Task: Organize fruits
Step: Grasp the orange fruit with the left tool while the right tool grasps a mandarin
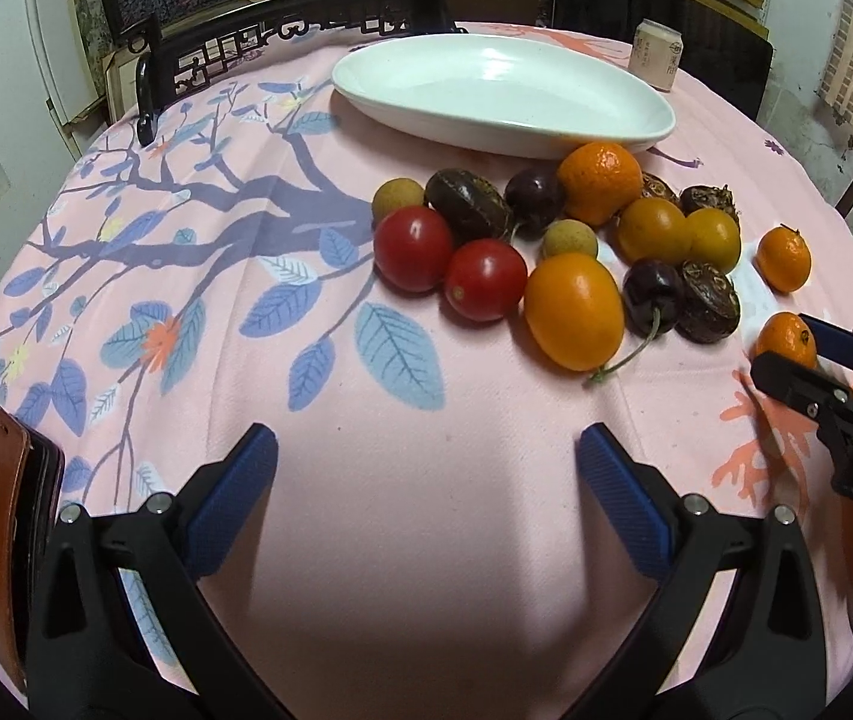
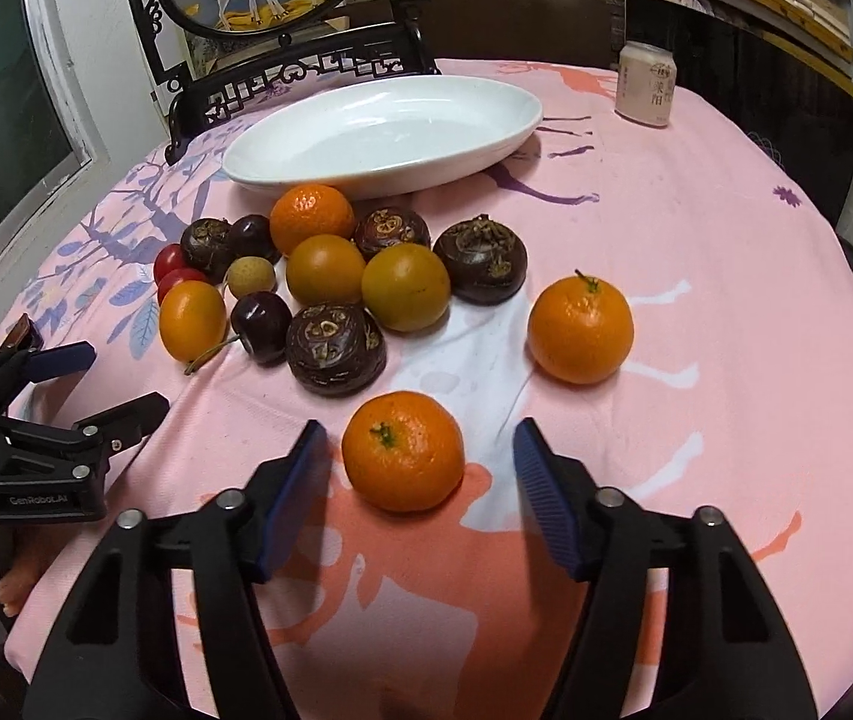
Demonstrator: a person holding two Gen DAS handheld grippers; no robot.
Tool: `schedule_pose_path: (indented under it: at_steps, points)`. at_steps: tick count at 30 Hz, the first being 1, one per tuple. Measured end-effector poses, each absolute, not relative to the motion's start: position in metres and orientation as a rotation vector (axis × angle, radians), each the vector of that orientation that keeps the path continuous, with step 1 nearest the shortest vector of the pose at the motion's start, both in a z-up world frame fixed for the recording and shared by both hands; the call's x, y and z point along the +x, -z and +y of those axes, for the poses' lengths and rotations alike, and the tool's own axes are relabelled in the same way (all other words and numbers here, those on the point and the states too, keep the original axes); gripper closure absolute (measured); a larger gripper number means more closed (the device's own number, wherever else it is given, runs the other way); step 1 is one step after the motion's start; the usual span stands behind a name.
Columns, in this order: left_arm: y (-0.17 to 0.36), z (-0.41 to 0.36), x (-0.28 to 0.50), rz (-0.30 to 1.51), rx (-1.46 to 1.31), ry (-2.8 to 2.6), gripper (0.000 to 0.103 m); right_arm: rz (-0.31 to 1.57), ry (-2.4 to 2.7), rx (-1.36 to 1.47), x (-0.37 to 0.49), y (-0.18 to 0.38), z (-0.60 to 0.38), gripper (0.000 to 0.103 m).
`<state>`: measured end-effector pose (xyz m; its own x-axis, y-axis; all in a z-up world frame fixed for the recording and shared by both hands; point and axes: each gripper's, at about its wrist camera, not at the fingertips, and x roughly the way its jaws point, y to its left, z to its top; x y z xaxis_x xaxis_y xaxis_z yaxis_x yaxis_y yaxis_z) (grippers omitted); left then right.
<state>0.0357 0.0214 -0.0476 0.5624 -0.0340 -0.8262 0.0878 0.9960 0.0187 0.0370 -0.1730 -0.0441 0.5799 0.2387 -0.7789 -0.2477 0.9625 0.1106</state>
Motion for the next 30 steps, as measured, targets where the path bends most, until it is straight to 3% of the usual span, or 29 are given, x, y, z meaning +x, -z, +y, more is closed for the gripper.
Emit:
schedule_pose_path:
  at_steps: [5,9,14,21,24,26,30]
  points:
    - [0.041,0.004,0.044,0.946,0.110,0.113,0.002,0.899,-0.304,-0.005,0.038,0.043,-0.175,0.057]
    - [0.027,-0.014,0.044,0.880,0.158,0.203,0.003,0.891,-0.319,-0.002,0.036,0.042,-0.175,0.061]
    - [0.026,-0.020,0.053,0.893,0.135,0.282,0.035,0.891,-0.328,0.004,0.035,0.042,-0.175,0.064]
    - [0.024,-0.012,0.058,0.875,0.116,0.306,0.046,0.897,-0.333,0.018,0.035,0.042,-0.176,0.064]
    - [0.026,-0.004,0.055,0.892,0.092,0.314,0.055,0.896,-0.334,0.018,0.035,0.042,-0.177,0.064]
    - [0.028,0.003,0.049,0.922,0.053,0.340,0.068,0.897,-0.337,0.024,0.035,0.042,-0.179,0.064]
    - [0.034,0.002,0.049,0.946,0.048,0.334,0.071,0.901,-0.339,0.029,0.035,0.043,-0.179,0.064]
